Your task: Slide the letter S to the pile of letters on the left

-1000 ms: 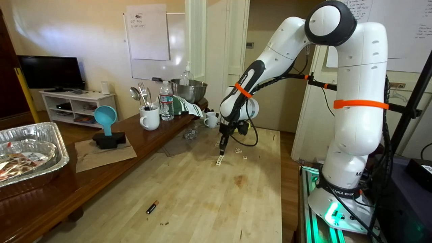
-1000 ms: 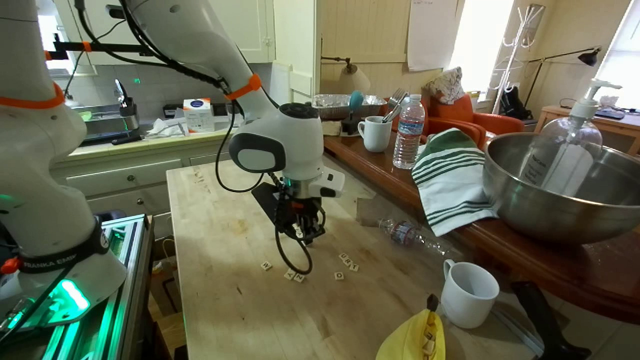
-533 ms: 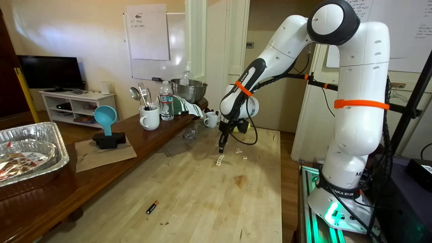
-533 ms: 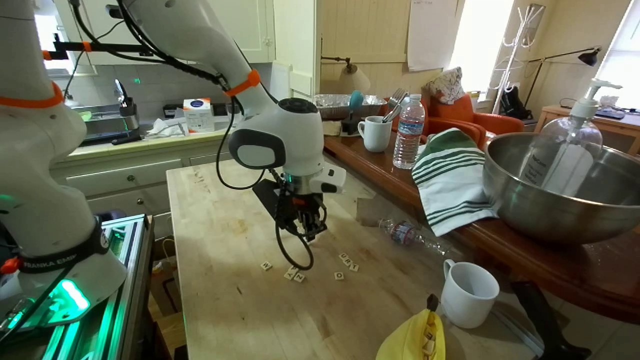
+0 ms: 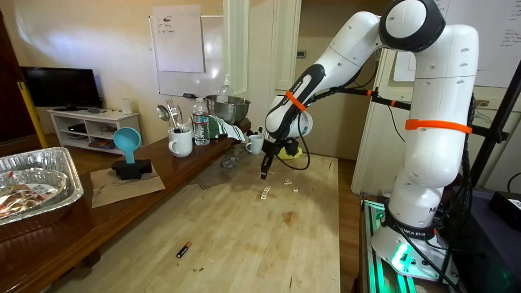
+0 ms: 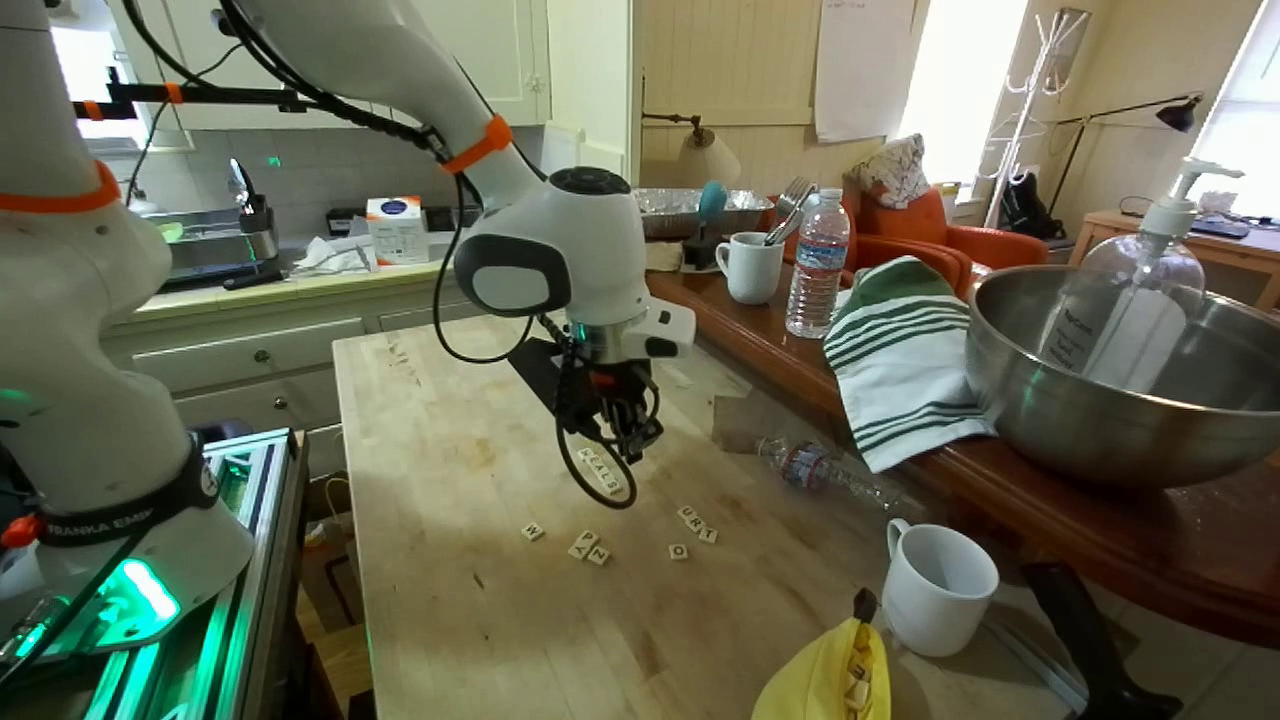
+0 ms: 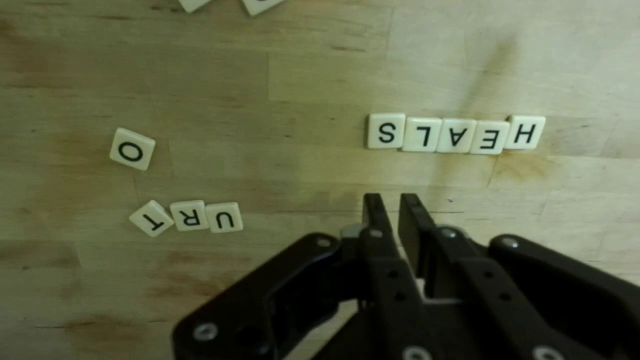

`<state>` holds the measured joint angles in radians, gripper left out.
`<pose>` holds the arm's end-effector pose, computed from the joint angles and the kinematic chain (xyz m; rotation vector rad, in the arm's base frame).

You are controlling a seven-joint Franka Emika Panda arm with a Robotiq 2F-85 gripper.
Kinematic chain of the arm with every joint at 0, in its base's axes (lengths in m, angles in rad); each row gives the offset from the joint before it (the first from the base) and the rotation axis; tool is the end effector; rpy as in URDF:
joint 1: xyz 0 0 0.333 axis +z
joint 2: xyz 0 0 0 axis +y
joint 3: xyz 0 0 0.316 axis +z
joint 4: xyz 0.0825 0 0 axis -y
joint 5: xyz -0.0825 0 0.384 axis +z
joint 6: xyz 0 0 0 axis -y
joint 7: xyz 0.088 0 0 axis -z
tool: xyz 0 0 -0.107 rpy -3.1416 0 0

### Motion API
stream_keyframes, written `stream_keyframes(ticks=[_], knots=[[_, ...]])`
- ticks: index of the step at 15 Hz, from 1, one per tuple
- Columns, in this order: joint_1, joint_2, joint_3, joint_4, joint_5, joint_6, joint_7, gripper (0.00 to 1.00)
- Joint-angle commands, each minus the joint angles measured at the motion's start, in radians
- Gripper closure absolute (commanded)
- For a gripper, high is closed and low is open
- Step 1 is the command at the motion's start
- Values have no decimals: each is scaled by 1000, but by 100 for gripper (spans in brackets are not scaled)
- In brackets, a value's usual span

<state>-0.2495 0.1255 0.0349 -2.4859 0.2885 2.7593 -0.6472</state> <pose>0.4744 -0.1153 0.2529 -3.0586 -0.2636 -0.2886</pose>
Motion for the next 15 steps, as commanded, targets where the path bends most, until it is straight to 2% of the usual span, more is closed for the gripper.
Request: stream_keyframes(ticks=[1, 8, 15], knots=[[31, -57, -13, -34, 19, -19, -3, 52], [76, -134, -40, -76, -17, -52, 38, 1], [119, -221, -78, -151, -96, -52, 129, 0]])
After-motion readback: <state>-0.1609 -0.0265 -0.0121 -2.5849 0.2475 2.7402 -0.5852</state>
